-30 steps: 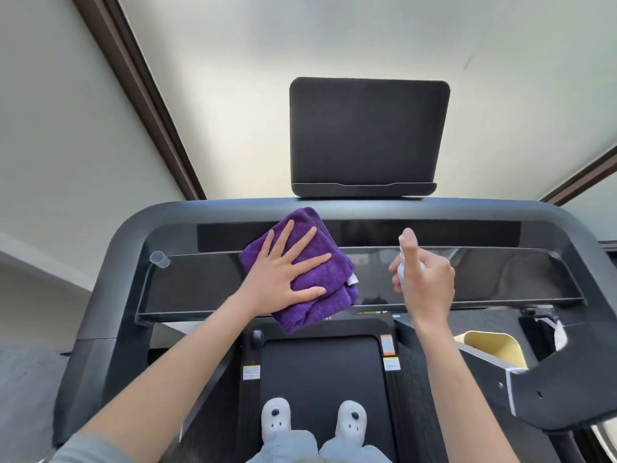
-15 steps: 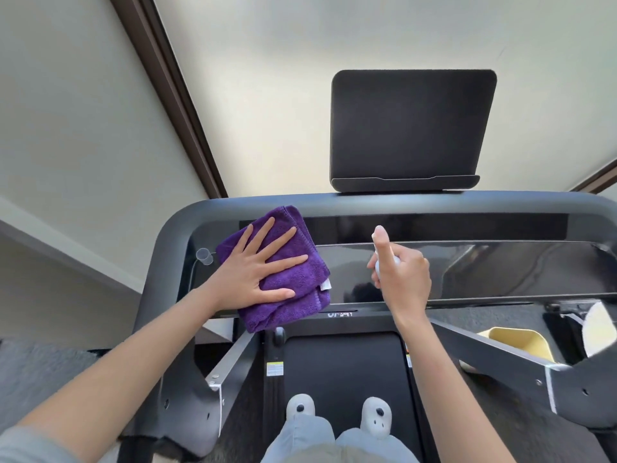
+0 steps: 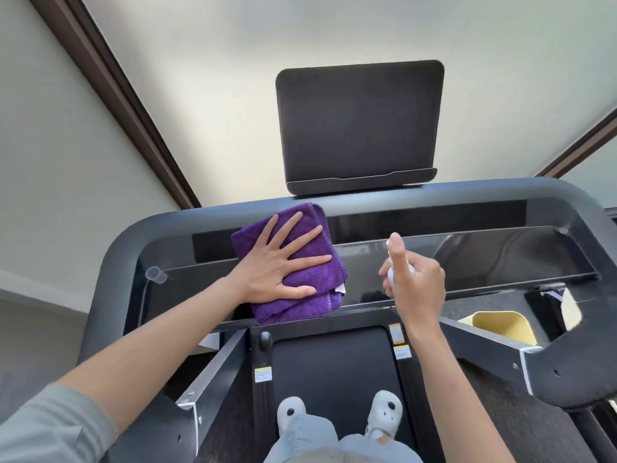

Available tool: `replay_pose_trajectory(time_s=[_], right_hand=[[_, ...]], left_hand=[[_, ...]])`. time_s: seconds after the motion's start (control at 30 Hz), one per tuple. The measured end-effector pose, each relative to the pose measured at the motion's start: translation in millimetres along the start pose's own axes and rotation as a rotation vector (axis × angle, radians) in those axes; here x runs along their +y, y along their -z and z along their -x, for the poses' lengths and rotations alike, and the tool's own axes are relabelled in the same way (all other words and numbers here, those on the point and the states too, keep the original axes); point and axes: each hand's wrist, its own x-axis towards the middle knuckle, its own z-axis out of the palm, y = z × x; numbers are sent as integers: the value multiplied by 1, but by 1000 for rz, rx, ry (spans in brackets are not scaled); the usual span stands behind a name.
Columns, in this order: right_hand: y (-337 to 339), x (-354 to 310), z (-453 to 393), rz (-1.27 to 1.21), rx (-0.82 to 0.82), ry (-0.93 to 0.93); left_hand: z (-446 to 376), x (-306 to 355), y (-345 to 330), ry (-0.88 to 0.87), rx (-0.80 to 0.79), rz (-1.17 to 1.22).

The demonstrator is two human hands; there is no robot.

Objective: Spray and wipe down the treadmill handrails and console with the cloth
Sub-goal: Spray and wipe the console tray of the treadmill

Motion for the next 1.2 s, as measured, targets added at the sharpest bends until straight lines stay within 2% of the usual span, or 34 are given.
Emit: replay_pose_trajectory(time_s=[0.67, 0.97, 1.07, 1.2], right_hand=[[160, 88, -110, -51, 156, -110], [225, 132, -128, -51, 252, -168], [239, 140, -128, -54, 273, -179], [250, 146, -127, -53, 284, -184]], left_hand=[[-214, 136, -19, -107, 26, 11], [-314, 211, -35, -114, 59, 41], [-343, 240, -38, -14, 84, 62], [-375, 285, -39, 270, 79, 78]])
